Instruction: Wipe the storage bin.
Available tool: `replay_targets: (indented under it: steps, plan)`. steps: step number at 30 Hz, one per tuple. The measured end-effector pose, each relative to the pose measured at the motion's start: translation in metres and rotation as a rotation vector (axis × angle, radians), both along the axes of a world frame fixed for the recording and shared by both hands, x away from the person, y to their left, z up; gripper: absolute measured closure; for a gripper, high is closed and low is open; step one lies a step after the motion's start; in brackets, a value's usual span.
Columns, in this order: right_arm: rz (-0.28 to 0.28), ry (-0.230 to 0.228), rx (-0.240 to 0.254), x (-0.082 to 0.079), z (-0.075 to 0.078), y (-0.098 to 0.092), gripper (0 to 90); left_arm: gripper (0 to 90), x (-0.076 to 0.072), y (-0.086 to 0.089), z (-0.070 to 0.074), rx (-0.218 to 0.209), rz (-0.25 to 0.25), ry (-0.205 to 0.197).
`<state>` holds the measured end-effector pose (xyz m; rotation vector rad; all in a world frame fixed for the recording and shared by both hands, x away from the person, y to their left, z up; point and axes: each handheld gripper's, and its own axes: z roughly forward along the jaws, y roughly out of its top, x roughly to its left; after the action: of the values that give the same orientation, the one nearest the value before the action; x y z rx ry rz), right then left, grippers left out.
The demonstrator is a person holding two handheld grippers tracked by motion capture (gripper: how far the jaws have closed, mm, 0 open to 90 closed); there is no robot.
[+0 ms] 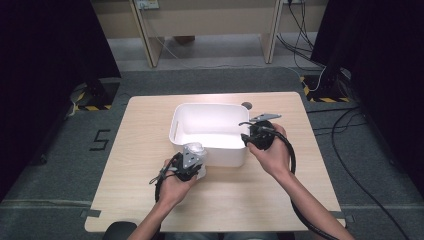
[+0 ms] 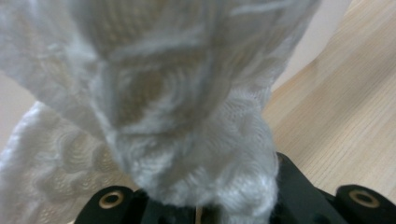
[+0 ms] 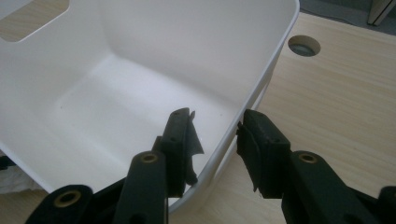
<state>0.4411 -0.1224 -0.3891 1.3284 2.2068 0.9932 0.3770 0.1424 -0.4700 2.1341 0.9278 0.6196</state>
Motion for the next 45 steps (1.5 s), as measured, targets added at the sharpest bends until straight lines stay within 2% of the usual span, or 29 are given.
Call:
replay_targets:
  steps: [10,17,38,45]
  plan:
    - [0.0,0.0,0.0,0.0,0.0,0.0,63.3,81.7,0.002,-0.001,-0.006,0.003,0.001,0.014]
    - [0.001,0.0,0.001,0.0,0.0,0.0,63.3,81.7,0.002,-0.002,-0.003,0.001,-0.003,0.013]
    - [-0.001,0.002,0.002,0.0,0.0,0.0,63.2,81.6,-0.006,-0.013,0.037,-0.045,-0.039,-0.067]
    - [0.0,0.001,0.003,0.001,0.0,0.0,63.2,81.6,-0.005,-0.014,0.037,-0.047,-0.042,-0.071]
